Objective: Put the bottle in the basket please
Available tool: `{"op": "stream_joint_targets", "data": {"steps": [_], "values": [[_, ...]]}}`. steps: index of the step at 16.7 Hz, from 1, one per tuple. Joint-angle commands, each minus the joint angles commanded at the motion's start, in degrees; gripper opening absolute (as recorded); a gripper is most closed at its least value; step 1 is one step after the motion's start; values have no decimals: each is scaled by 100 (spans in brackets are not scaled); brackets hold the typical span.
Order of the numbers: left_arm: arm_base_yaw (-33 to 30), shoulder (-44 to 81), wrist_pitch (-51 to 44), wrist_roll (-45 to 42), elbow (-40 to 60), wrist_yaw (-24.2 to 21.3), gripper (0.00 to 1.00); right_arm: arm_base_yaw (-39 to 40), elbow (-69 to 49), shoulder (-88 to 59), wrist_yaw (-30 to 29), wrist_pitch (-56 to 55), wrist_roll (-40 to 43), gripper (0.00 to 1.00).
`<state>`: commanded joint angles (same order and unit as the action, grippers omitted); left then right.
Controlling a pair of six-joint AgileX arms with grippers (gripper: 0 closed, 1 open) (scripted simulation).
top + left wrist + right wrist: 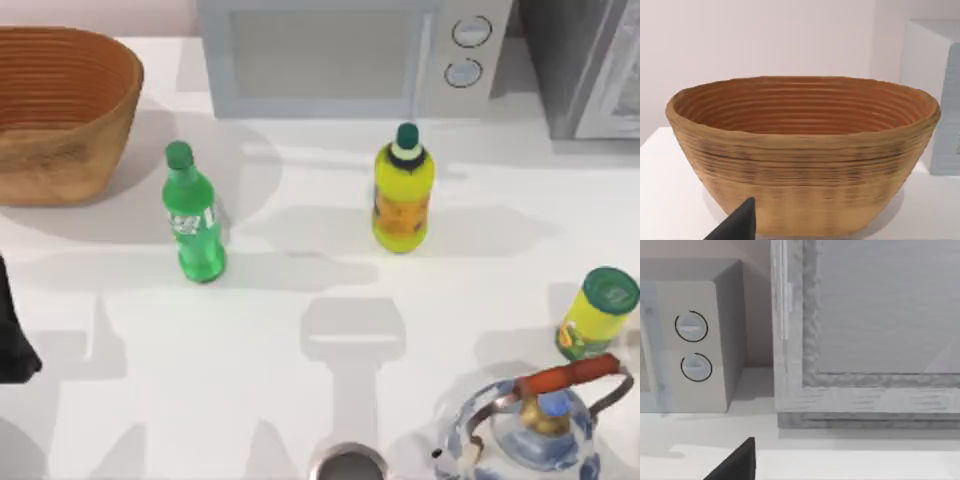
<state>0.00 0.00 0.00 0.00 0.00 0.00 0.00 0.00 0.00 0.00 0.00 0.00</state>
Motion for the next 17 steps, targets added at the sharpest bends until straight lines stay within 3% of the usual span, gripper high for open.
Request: {"op": "stream_joint_targets", "data": {"steps": [4, 8, 17], "values": [[-12, 179, 162, -29, 48, -118, 100, 0, 0, 0, 0, 0, 0, 100], [-25, 1269, 1031, -187, 303, -703, 100, 0, 0, 0, 0, 0, 0, 100], [33, 6356, 4085, -786, 1103, -2727, 100, 0, 0, 0, 0, 0, 0, 100]]}}
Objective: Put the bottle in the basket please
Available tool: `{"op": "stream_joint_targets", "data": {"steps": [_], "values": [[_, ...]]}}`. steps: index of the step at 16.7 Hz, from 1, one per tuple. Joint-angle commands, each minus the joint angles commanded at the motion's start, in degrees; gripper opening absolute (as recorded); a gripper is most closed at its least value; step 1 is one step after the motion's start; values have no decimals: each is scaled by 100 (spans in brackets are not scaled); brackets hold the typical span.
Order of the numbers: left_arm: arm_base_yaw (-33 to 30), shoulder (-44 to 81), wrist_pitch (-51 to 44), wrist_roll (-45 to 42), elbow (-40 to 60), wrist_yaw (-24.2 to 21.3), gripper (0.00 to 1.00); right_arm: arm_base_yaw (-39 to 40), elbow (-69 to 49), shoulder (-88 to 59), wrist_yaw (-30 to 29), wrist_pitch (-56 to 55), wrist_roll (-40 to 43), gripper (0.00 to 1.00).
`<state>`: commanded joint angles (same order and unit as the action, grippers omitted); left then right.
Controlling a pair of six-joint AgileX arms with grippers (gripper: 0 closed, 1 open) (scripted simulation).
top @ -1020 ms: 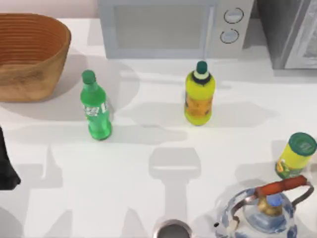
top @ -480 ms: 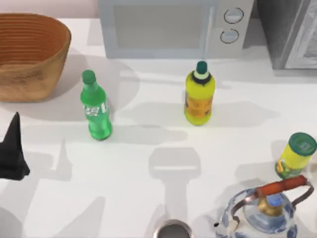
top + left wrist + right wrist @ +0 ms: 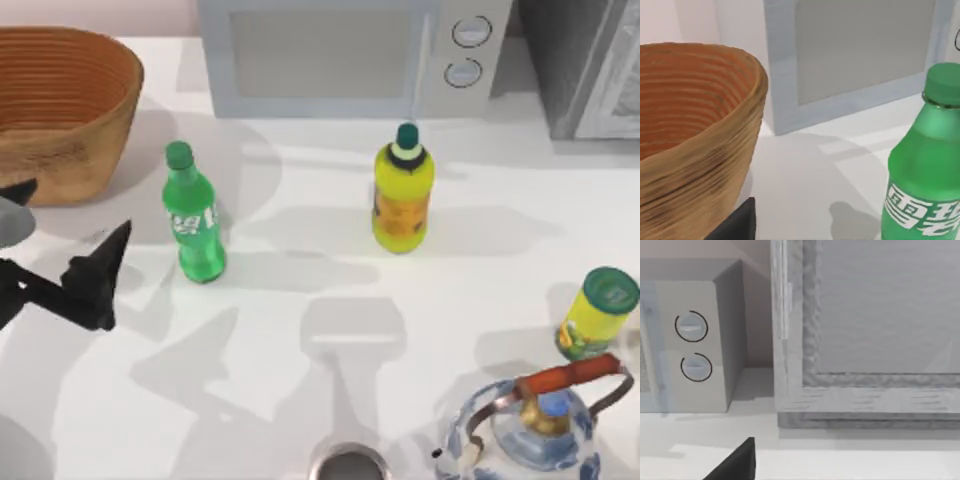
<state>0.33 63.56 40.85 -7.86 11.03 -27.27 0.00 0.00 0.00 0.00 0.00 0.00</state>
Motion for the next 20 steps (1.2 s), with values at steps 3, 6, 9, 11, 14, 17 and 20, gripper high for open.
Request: {"op": "stream_joint_targets", "data": {"steps": [3, 6, 9, 11, 14, 17, 20], "values": [[-6, 1645, 984, -185, 267, -663, 100, 0, 0, 0, 0, 0, 0, 100], [-23, 2899, 1848, -343, 525, -1236, 100, 0, 0, 0, 0, 0, 0, 100], [-21, 3784, 2503, -463, 726, -1665, 100, 0, 0, 0, 0, 0, 0, 100], [-7, 4133, 2770, -513, 803, -1837, 100, 0, 0, 0, 0, 0, 0, 100], [1, 4247, 2856, -530, 827, -1892, 100, 0, 0, 0, 0, 0, 0, 100], [-5, 4233, 2841, -524, 803, -1882, 100, 0, 0, 0, 0, 0, 0, 100], [-188, 4380, 2864, -456, 1008, -1715, 100, 0, 0, 0, 0, 0, 0, 100]]}}
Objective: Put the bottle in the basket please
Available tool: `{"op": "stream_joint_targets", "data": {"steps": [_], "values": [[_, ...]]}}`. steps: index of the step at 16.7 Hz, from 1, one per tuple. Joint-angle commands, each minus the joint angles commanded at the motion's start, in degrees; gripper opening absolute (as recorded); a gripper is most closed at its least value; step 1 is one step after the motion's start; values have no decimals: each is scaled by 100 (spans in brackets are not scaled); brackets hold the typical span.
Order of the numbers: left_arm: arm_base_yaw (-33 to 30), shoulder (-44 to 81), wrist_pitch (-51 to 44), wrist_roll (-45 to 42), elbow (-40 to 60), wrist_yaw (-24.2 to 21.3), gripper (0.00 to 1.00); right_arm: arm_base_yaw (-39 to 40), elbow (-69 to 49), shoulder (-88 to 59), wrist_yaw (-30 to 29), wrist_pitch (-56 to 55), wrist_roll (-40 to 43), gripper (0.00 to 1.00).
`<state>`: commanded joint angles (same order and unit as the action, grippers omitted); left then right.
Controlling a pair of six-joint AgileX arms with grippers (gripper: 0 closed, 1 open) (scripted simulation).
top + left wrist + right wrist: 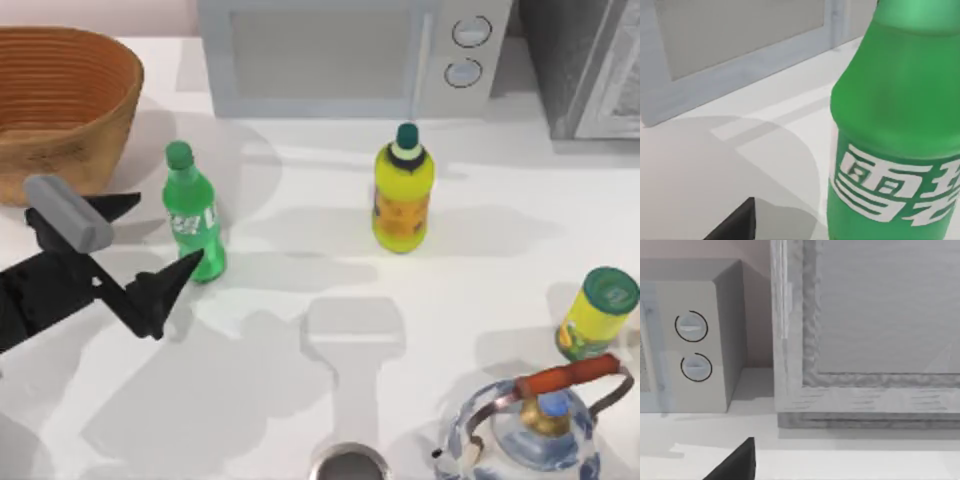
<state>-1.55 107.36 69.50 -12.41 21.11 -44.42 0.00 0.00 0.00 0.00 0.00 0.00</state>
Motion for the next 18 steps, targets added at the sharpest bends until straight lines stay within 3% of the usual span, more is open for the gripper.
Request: {"op": "stream_joint_targets", "data": {"steps": [6, 11, 18], "values": [[-746, 854, 128, 270, 910, 706, 100, 0, 0, 0, 0, 0, 0, 100], [-821, 948, 143, 295, 1004, 777, 100, 0, 0, 0, 0, 0, 0, 100], [-821, 948, 143, 295, 1004, 777, 47, 0, 0, 0, 0, 0, 0, 100]]}}
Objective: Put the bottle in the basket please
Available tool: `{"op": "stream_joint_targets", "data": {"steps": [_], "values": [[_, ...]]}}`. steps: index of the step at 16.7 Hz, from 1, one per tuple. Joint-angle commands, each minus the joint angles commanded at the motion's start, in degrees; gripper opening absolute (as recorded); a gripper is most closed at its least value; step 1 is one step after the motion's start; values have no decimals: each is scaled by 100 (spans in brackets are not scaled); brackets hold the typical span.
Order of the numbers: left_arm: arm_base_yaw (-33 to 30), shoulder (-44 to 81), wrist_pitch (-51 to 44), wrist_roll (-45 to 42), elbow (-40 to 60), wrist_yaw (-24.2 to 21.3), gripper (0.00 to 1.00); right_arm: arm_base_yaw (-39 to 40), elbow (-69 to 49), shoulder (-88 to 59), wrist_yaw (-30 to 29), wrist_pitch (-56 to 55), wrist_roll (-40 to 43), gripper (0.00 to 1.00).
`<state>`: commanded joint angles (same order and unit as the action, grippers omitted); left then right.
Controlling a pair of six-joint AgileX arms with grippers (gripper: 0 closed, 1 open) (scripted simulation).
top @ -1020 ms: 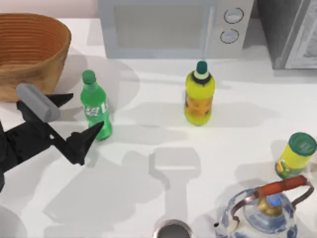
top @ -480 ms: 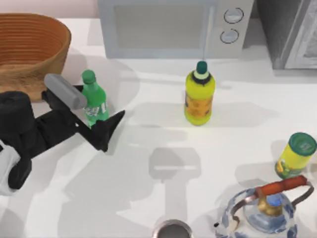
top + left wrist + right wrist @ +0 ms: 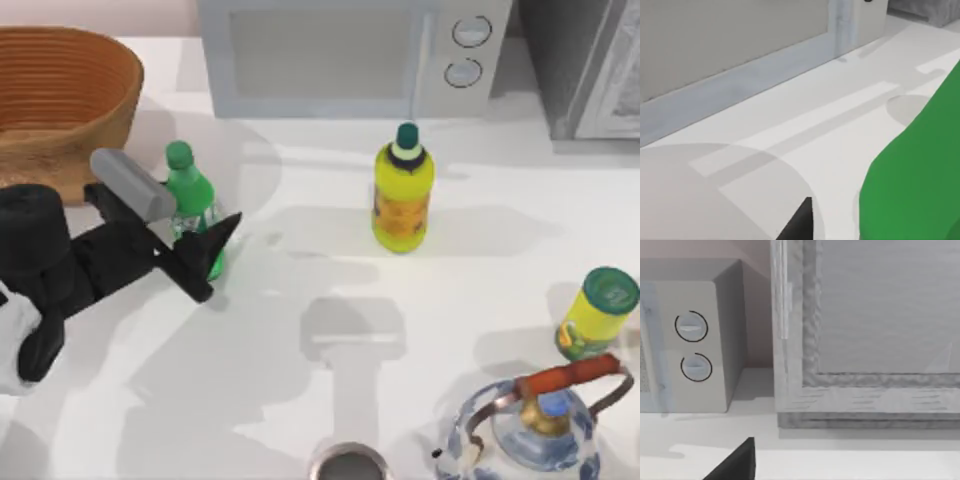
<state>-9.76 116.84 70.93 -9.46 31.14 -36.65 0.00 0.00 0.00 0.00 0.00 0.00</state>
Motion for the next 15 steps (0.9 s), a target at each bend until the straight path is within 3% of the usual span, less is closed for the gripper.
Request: {"op": "stream_joint_targets", "data": {"steps": [6, 15], "values": [[0, 0, 0, 0, 0, 0, 2, 0, 0, 0, 0, 0, 0, 100], [6, -5, -2, -5, -7, -2, 0, 0, 0, 0, 0, 0, 0, 100]]}}
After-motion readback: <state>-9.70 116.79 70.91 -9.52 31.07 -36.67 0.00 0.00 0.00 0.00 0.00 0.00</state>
